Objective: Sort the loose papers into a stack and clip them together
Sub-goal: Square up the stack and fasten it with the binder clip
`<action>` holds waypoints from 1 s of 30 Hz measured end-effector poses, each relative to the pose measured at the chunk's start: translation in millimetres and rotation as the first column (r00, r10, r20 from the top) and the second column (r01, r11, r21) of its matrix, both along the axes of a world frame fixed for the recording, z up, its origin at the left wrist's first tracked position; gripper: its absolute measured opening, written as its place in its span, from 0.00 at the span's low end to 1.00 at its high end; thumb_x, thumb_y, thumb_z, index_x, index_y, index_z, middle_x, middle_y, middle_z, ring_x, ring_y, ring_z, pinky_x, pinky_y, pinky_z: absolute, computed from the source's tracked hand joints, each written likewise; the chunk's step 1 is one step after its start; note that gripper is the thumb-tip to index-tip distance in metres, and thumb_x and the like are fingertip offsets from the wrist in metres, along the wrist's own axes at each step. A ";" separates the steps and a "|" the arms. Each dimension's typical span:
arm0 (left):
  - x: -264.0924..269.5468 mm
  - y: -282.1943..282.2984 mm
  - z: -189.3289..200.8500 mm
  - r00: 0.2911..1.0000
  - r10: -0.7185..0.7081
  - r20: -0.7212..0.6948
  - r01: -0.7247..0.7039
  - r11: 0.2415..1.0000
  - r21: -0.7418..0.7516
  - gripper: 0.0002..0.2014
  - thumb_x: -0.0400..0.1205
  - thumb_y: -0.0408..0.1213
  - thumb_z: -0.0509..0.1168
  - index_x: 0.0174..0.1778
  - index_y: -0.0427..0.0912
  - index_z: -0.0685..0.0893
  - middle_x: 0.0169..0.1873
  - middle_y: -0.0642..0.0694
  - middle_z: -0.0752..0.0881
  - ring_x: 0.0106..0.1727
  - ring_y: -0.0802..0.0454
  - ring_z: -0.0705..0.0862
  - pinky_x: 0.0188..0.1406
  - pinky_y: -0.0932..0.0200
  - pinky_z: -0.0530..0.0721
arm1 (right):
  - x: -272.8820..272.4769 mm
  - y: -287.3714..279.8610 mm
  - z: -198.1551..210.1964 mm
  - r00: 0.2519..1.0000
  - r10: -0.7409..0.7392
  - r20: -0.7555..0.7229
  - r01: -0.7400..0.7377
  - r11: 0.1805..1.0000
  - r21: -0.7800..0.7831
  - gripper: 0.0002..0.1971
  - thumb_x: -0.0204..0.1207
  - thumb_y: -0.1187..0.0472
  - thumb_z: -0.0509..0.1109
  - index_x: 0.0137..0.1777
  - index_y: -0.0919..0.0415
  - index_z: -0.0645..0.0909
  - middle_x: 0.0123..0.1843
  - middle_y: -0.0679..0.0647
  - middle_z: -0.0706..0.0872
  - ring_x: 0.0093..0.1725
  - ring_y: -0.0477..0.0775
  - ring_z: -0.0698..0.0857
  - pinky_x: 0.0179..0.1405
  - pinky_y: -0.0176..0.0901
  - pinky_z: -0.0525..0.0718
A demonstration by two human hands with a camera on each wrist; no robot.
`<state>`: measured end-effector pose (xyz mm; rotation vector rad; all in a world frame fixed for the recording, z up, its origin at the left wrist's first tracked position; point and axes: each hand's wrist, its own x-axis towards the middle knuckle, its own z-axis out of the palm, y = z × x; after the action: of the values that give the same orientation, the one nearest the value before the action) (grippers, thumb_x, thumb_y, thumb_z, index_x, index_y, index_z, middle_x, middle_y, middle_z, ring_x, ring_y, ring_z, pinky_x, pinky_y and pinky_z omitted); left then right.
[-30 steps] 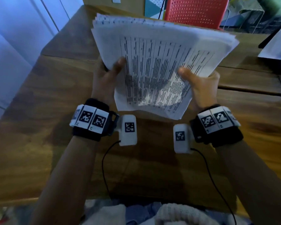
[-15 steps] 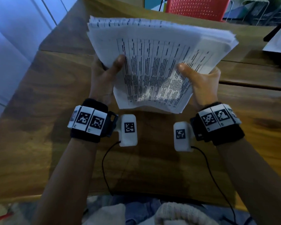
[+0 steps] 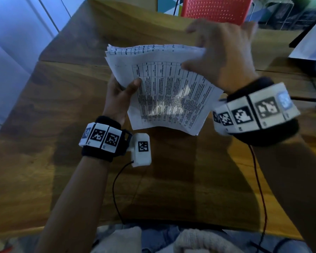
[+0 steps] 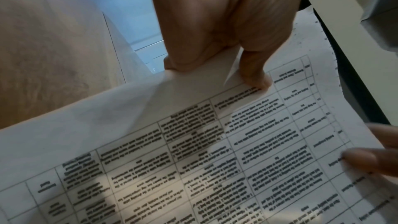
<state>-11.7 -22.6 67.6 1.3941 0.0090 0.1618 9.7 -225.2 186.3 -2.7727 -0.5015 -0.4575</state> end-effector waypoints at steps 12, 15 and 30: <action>-22.7 9.6 -50.3 0.990 0.006 -0.138 -0.002 1.000 0.031 0.39 0.62 0.59 0.76 0.61 0.37 0.75 0.53 0.46 0.85 0.51 0.60 0.88 0.48 0.64 0.86 | 6.2 21.5 8.4 0.951 0.240 -0.194 -0.225 0.969 0.097 0.14 0.76 0.50 0.68 0.56 0.56 0.84 0.49 0.48 0.84 0.49 0.49 0.80 0.46 0.42 0.75; -30.2 22.9 -57.2 0.976 0.036 -0.216 -0.033 0.999 0.018 0.42 0.55 0.67 0.76 0.56 0.39 0.78 0.53 0.36 0.84 0.54 0.37 0.86 0.56 0.36 0.84 | 10.5 -4.9 14.1 0.940 0.263 -0.216 -0.198 0.939 0.282 0.10 0.74 0.52 0.70 0.50 0.56 0.85 0.47 0.51 0.86 0.45 0.49 0.83 0.45 0.36 0.79; -39.2 -7.7 -93.4 0.851 -0.006 -0.526 -0.169 0.944 -0.284 0.21 0.87 0.42 0.53 0.70 0.30 0.71 0.58 0.30 0.83 0.50 0.46 0.79 0.34 0.65 0.84 | -3.9 -48.3 -75.9 0.897 0.081 -0.434 0.413 0.193 0.890 0.02 0.75 0.68 0.69 0.43 0.64 0.83 0.43 0.51 0.90 0.38 0.42 0.87 0.45 0.38 0.86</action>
<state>-50.9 -30.3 -25.8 1.0717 0.5312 -0.1493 5.8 -273.6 110.5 -1.4984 0.2303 -0.1179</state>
